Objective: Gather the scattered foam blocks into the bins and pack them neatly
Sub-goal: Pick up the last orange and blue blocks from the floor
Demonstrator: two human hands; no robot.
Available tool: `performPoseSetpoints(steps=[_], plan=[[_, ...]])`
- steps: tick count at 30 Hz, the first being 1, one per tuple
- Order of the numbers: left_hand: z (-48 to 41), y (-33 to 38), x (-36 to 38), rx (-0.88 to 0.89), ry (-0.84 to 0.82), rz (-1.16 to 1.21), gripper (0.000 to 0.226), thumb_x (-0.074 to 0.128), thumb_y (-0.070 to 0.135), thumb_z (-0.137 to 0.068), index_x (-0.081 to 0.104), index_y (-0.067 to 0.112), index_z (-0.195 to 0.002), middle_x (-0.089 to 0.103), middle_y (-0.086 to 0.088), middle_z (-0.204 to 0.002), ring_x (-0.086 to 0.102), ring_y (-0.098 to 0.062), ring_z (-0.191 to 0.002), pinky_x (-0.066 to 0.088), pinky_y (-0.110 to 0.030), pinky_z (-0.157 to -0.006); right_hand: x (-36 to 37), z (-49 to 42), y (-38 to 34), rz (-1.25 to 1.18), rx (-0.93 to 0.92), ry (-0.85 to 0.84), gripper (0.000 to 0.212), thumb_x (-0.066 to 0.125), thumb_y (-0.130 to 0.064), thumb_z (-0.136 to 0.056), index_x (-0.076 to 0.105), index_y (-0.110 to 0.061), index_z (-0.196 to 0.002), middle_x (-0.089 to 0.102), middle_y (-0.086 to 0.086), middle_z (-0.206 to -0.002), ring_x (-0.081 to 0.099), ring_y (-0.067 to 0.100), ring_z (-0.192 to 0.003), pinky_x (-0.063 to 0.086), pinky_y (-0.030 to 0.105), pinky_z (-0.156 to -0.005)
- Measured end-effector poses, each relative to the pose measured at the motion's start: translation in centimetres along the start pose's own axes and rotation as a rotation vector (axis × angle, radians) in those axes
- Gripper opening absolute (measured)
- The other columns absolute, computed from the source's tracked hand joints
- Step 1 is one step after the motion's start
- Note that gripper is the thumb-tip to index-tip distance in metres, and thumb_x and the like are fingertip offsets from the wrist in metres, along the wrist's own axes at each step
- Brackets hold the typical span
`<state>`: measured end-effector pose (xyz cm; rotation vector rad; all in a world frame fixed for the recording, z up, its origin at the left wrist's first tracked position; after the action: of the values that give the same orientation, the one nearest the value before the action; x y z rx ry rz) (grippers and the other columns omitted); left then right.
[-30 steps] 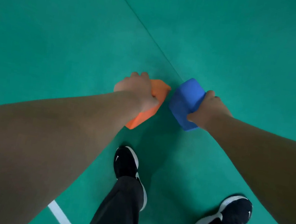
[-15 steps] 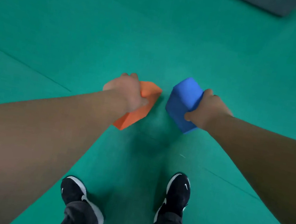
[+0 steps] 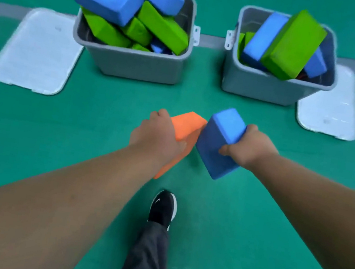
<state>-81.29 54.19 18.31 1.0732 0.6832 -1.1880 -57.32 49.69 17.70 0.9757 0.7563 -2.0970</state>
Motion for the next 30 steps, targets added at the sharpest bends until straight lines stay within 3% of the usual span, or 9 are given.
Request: performPoseSetpoints(steps=[7, 10, 15, 19, 24, 27, 30], plan=[[-11.3, 11.6, -4.4, 0.058, 0.019, 0.042, 0.063, 0.070, 0.063, -0.075, 0.045, 0.019, -0.112, 0.056, -0.006, -0.121, 0.062, -0.035, -0.112, 0.043, -0.041, -0.079, -12.2, -8.9, 2.3, -0.075, 0.027, 0.163, 0.065, 0.081, -0.050, -0.070, 0.044, -0.014, -0.109, 0.058, 0.009, -0.106, 0.059, 0.033, -0.091, 0.046, 0.038, -0.069], [-15.0, 16.5, -7.2, 0.076, 0.039, 0.149, 0.066, 0.072, 0.062, -0.073, 0.046, 0.016, -0.113, 0.055, -0.007, -0.120, 0.061, -0.035, -0.112, 0.051, -0.044, -0.087, -18.1, -12.1, 3.1, -0.137, 0.012, 0.293, 0.064, 0.079, -0.050, -0.069, 0.043, -0.015, -0.107, 0.059, 0.008, -0.103, 0.059, 0.033, -0.090, 0.045, 0.038, -0.068], [-20.6, 24.5, -10.0, 0.184, 0.186, 0.294, 0.068, 0.074, 0.054, -0.077, 0.050, 0.010, -0.124, 0.053, -0.010, -0.126, 0.059, -0.035, -0.114, 0.050, -0.046, -0.093, -26.7, -17.5, 5.6, -0.324, 0.046, 0.538, 0.068, 0.076, -0.052, -0.063, 0.047, -0.017, -0.114, 0.060, 0.004, -0.105, 0.061, 0.032, -0.091, 0.053, 0.041, -0.072], [-24.6, 31.0, -11.5, 0.243, 0.317, 0.352, 0.080, 0.071, 0.052, -0.084, 0.042, 0.007, -0.144, 0.047, -0.010, -0.142, 0.050, -0.029, -0.128, 0.042, -0.040, -0.103, -32.0, -22.4, 8.9, -0.505, 0.050, 0.752, 0.072, 0.074, -0.055, -0.064, 0.046, -0.019, -0.120, 0.058, 0.002, -0.114, 0.059, 0.031, -0.101, 0.053, 0.046, -0.082], [-31.2, 38.8, -9.8, 0.311, 0.400, 0.210, 0.070, 0.069, 0.043, -0.091, 0.041, -0.002, -0.137, 0.044, -0.021, -0.136, 0.051, -0.044, -0.120, 0.041, -0.049, -0.104, -35.7, -30.8, 12.8, -0.264, -0.017, 0.816, 0.068, 0.074, -0.037, -0.078, 0.043, -0.003, -0.128, 0.046, 0.018, -0.130, 0.047, 0.041, -0.116, 0.043, 0.050, -0.099], [-34.8, 42.3, -7.5, 0.317, 0.453, 0.054, 0.073, 0.074, 0.037, -0.089, 0.039, -0.002, -0.139, 0.042, -0.023, -0.138, 0.050, -0.044, -0.117, 0.042, -0.052, -0.102, -36.4, -35.4, 14.0, -0.094, -0.026, 0.853, 0.067, 0.074, -0.034, -0.079, 0.043, -0.001, -0.129, 0.045, 0.020, -0.131, 0.046, 0.041, -0.115, 0.041, 0.049, -0.098], [-37.2, 43.8, -3.0, 0.315, 0.413, -0.087, 0.077, 0.080, 0.039, -0.083, 0.038, 0.004, -0.137, 0.040, -0.019, -0.136, 0.050, -0.040, -0.117, 0.051, -0.053, -0.090, -33.8, -39.0, 14.2, 0.032, -0.126, 0.830, 0.068, 0.076, -0.032, -0.074, 0.045, -0.002, -0.126, 0.049, 0.021, -0.123, 0.050, 0.041, -0.107, 0.043, 0.049, -0.088]])
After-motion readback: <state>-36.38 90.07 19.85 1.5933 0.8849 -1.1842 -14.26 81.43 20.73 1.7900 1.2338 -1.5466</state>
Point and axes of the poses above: each hand's wrist, its own z-axis away from the middle knuckle, its own x-axis out of the palm, y = z × x, the point moved 5 cm from there along -z, towards the middle knuckle
